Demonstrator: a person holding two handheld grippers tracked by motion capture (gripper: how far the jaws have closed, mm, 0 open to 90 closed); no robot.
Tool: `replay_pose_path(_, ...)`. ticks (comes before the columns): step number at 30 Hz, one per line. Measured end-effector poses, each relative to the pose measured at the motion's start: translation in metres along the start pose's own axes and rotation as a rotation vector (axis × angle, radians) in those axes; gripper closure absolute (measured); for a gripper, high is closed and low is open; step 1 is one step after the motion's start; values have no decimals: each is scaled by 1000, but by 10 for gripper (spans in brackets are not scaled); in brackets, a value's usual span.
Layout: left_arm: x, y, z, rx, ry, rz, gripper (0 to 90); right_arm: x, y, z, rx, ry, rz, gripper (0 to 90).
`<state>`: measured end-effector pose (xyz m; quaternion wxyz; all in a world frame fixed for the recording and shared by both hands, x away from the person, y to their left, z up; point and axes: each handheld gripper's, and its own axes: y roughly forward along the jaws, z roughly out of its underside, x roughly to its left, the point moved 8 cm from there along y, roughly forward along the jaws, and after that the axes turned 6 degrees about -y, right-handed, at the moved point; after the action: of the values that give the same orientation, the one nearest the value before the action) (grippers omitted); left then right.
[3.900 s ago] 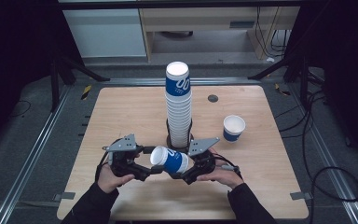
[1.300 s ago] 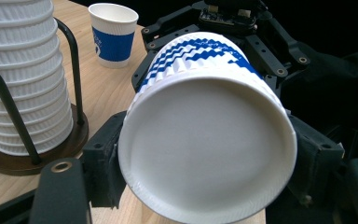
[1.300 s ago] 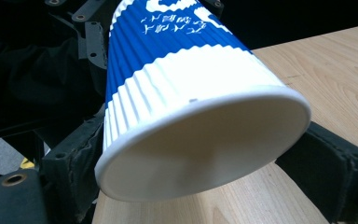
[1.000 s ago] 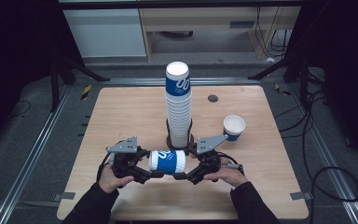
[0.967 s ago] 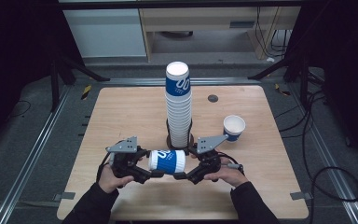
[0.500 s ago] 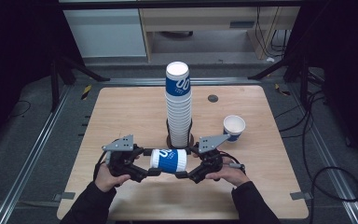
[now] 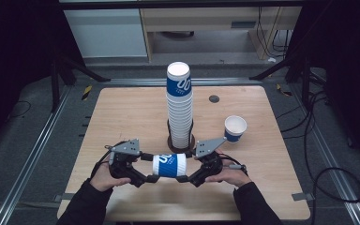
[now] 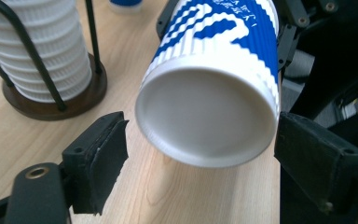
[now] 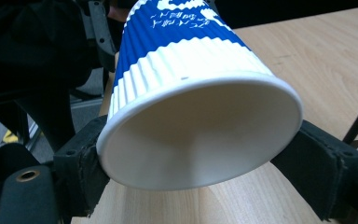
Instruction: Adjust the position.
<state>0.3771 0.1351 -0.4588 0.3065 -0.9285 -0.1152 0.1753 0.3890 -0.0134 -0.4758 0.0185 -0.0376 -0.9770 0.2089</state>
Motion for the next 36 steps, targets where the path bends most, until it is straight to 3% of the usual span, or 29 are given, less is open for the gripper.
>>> replay_pose_path(10,-6,13,9,88,24,41,228,11,16,7,69,-31,-45,158)
replay_pose_path(17,-7,15,10,95,32,53,259,11,16,9,78,-34,-52,150)
replay_pose_path(22,-4,11,8,57,20,43,262,8,15,6,57,-12,-32,116)
replay_pose_path(25,1,6,6,25,9,23,263,3,8,1,18,10,-8,101)
replay_pose_path(31,10,-7,-2,-86,-17,-6,265,-6,-5,-9,-61,45,38,88)
replay_pose_path(36,10,-15,-9,-166,-16,-15,266,-8,-9,-13,-88,59,47,86)
